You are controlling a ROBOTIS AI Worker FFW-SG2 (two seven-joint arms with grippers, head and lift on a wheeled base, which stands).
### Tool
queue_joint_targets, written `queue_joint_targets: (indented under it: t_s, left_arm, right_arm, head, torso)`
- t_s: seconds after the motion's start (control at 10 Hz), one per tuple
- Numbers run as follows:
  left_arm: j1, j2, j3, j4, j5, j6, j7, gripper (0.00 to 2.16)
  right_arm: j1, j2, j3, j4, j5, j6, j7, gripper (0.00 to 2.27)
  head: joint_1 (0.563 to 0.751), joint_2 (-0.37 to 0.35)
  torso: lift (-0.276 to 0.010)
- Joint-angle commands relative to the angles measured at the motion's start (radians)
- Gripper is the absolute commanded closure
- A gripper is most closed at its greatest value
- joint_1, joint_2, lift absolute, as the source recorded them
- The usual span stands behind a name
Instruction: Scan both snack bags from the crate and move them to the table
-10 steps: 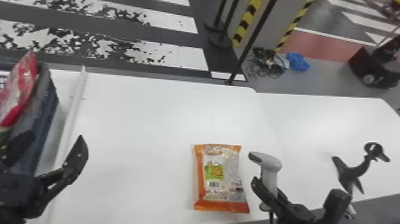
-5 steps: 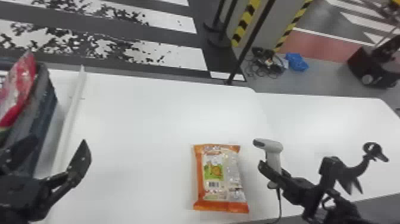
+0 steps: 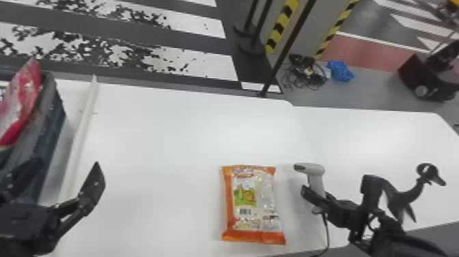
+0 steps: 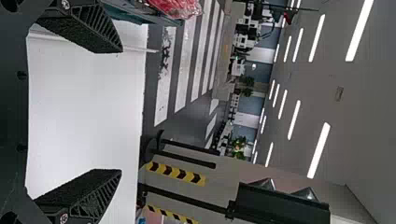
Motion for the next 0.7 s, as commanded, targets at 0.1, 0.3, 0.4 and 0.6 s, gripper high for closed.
queue_joint_targets:
  t_s: [0.1,0.3,0.4,0.6]
  left_arm:
    - [0.000,-0.001,-0.004,-0.011,-0.009,0.006,0.002,0.08]
    - [0.000,0.001,-0.004,-0.025,-0.009,0.031,0.002,0.08]
    - [0.000,0.001,-0.007,-0.029,-0.010,0.037,0.000,0.08]
    - [0.006,0.002,-0.009,-0.039,-0.012,0.040,0.000,0.08]
  right_arm:
    - [-0.061,-0.050,0.025,0.111,0.029,0.052,-0.003,2.12]
    - [-0.066,-0.052,0.040,0.113,0.050,0.052,-0.003,2.11]
    - [-0.067,-0.055,0.052,0.113,0.059,0.067,-0.003,1.81]
    - [-0.067,-0.060,0.072,0.113,0.063,0.119,-0.001,0.40]
  head:
    - [0.695,-0.350]
    - [0.695,-0.350]
    - [0.695,-0.350]
    - [0.695,-0.350]
  torso:
    - [-0.087]
    - [-0.087]
    - [-0.087]
    - [-0.087]
